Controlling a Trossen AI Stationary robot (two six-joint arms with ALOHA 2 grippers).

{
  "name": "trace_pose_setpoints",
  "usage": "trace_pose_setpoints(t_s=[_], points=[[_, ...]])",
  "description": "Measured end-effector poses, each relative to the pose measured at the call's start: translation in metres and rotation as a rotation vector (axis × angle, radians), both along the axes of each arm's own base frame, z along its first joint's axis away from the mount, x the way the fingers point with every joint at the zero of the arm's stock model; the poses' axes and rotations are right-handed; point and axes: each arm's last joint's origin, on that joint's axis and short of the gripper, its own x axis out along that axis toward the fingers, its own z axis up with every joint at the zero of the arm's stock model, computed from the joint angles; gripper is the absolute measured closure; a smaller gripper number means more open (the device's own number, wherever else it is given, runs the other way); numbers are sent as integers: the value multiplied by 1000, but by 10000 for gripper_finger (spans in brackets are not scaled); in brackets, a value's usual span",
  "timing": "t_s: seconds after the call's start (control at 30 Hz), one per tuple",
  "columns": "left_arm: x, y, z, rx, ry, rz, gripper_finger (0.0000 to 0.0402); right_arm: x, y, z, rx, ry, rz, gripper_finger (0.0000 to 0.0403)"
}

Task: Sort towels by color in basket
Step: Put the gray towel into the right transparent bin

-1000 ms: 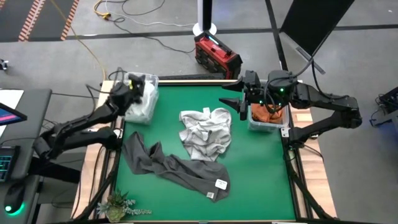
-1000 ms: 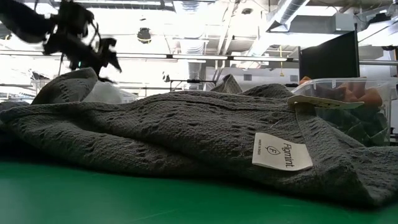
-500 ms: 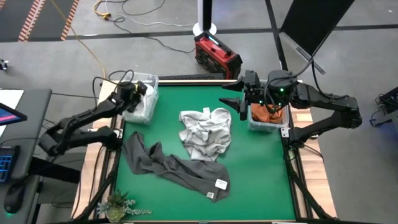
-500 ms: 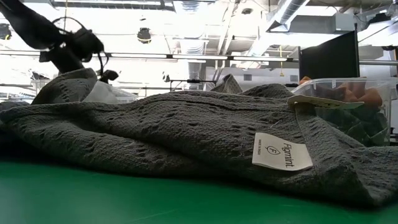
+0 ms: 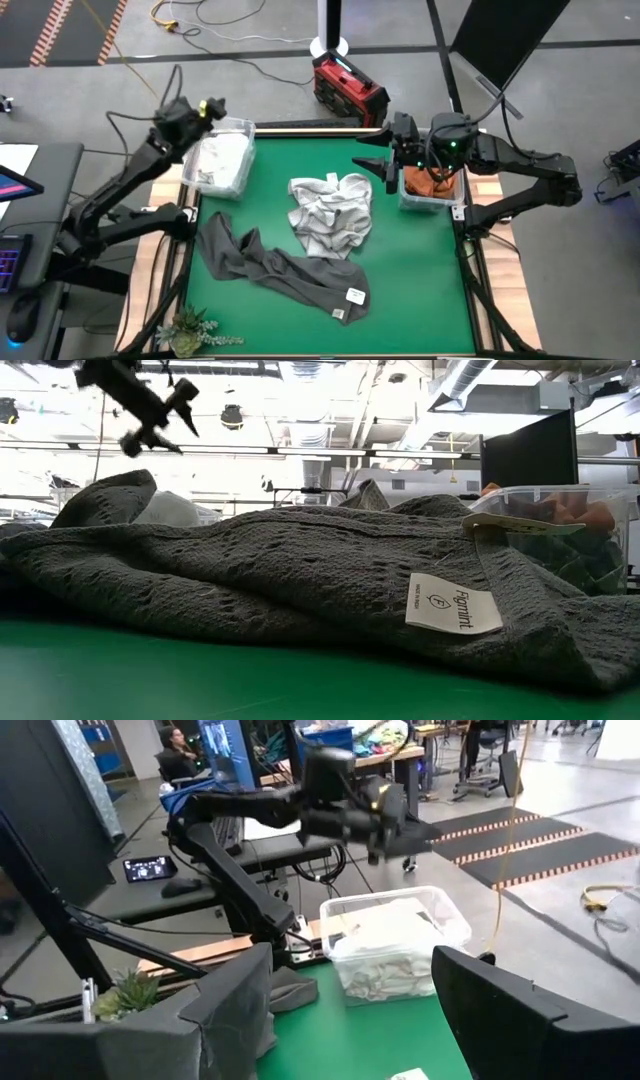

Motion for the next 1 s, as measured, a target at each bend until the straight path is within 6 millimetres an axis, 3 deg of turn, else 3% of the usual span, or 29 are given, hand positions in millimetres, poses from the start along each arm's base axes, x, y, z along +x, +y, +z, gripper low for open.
trace_pose_setpoints(t_s=[0.17, 0.37, 0.63, 0.8, 1.0], points=[[2, -16, 32, 53, 147, -126, 188, 0, -8, 0, -57, 8, -23, 100], [24, -45, 34, 74, 297, -358, 188, 12, -23, -10, -60, 62, -35, 100], [45, -93, 36, 216, 390, -553, 188, 63, -26, -52, 216, 164, -62, 100], [46, -121, 38, 274, 397, -727, 188, 95, -3, -89, 261, 309, -6, 100], [48, -148, 34, 291, 477, -925, 188, 99, 39, -113, 250, 494, 62, 100]])
